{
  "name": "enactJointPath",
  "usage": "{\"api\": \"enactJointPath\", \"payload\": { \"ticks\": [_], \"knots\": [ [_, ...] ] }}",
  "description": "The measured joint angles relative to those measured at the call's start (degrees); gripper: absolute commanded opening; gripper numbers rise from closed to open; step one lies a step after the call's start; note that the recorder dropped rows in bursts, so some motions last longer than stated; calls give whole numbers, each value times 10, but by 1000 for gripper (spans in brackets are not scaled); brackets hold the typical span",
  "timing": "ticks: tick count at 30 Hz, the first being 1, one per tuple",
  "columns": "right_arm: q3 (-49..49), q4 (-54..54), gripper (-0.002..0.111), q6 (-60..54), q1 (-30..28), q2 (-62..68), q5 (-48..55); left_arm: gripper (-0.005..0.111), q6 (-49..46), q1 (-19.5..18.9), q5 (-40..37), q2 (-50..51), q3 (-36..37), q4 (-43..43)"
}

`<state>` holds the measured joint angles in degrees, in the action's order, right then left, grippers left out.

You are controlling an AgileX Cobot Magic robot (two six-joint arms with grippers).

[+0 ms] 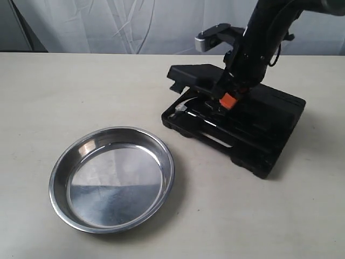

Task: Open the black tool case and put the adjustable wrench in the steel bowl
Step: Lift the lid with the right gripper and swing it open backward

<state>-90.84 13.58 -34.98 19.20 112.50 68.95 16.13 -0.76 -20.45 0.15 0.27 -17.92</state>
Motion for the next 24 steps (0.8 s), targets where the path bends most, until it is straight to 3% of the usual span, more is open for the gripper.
{"api": "enactJointPath", "payload": {
  "ticks": [8,15,18,24],
  "knots": [
    [-1,-121,-1,123,-10,-72,-19,0,0,0,0,0,0,0],
    [-5,-298,-1,254,-88,-92,-56,0,0,0,0,0,0,0],
    [-5,-221,-1,233,-135,-92,-50,0,0,0,0,0,0,0],
    [0,38,-1,115,-138,-89,-41,0,0,0,0,0,0,0]
  ]
}}
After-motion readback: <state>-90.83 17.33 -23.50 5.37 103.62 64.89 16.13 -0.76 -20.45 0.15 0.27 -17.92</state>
